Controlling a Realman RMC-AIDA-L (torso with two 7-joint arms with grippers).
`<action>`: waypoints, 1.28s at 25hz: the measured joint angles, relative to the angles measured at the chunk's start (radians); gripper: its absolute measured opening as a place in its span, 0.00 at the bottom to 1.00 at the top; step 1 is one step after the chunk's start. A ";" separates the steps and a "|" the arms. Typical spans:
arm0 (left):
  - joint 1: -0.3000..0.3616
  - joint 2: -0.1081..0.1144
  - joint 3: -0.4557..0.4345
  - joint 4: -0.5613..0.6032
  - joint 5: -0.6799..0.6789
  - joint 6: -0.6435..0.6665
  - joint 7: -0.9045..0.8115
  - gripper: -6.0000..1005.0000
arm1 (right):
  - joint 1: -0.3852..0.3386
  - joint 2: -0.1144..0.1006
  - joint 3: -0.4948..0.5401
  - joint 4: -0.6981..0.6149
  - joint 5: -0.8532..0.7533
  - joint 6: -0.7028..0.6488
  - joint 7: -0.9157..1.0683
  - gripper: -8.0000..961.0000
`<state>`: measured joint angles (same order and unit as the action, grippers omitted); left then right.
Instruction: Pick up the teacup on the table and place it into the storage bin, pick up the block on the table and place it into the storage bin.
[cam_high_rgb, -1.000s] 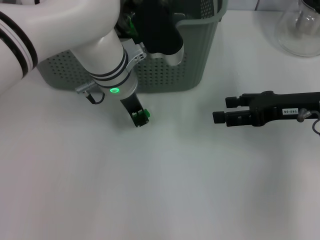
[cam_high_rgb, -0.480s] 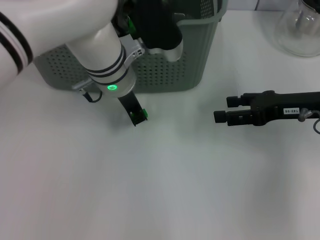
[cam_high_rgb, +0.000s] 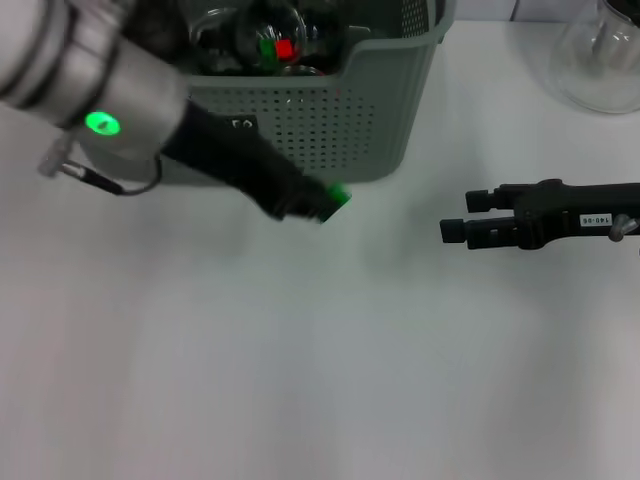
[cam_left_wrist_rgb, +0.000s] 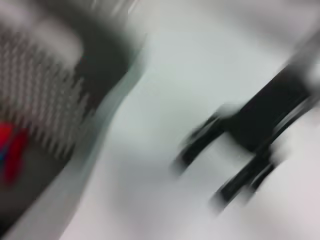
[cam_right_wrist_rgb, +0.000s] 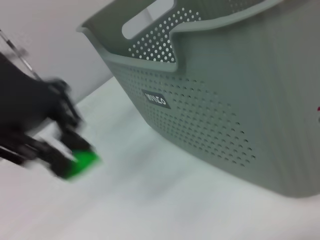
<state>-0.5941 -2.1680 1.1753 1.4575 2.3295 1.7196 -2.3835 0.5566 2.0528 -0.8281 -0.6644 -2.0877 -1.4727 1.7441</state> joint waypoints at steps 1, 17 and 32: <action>-0.009 0.002 -0.071 -0.007 -0.076 0.041 0.029 0.19 | -0.001 -0.002 0.000 0.001 0.000 0.000 0.000 0.89; -0.342 0.109 -0.259 -0.377 0.006 -0.460 0.110 0.23 | -0.002 -0.021 0.001 -0.004 0.000 -0.001 -0.001 0.89; -0.460 0.048 -0.156 -0.583 0.491 -0.737 -0.047 0.27 | 0.001 -0.022 0.000 -0.003 0.000 -0.006 -0.001 0.89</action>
<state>-1.0537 -2.1203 1.0194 0.8740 2.8201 0.9829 -2.4300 0.5577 2.0307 -0.8277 -0.6674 -2.0878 -1.4787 1.7434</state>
